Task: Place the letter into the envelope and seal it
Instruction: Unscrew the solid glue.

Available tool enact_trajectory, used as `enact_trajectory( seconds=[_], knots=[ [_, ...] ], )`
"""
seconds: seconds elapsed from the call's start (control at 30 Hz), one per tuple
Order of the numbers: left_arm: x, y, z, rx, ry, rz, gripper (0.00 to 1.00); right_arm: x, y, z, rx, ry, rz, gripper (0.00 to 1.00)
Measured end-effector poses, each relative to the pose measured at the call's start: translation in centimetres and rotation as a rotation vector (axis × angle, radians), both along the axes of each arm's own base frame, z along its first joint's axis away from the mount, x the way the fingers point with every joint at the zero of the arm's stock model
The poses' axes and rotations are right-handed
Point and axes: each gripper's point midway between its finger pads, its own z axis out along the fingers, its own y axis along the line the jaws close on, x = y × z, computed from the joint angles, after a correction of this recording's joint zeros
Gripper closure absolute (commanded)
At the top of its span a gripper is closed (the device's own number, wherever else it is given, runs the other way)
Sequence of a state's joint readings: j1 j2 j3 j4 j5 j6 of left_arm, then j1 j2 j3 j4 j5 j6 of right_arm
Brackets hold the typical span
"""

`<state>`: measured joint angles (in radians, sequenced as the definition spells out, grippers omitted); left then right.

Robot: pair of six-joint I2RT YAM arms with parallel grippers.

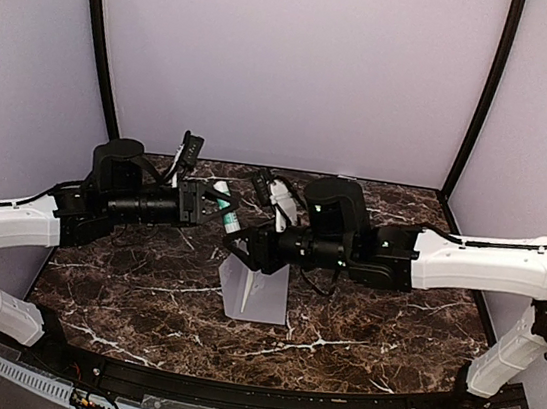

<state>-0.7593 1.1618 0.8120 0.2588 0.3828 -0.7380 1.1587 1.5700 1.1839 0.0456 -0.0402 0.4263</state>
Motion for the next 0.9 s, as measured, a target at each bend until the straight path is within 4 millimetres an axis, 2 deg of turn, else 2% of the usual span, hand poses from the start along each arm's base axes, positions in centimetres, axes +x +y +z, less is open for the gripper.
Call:
enact_trajectory(
  seconds=[0.27, 0.67, 0.9],
  knots=[
    [-0.4, -0.2, 0.0, -0.002, 0.002, -0.027, 1.00, 0.2, 0.8, 0.3, -0.004, -0.026, 0.002, 0.61],
    [-1.2, -0.6, 0.2, 0.004, -0.035, -0.088, 1.00, 0.2, 1.0, 0.1, -0.012, -0.027, 0.001, 0.91],
    [-1.5, -0.7, 0.4, 0.000, -0.050, -0.113, 1.00, -0.1, 0.9, 0.4, 0.017, -0.009, 0.021, 0.96]
  ],
)
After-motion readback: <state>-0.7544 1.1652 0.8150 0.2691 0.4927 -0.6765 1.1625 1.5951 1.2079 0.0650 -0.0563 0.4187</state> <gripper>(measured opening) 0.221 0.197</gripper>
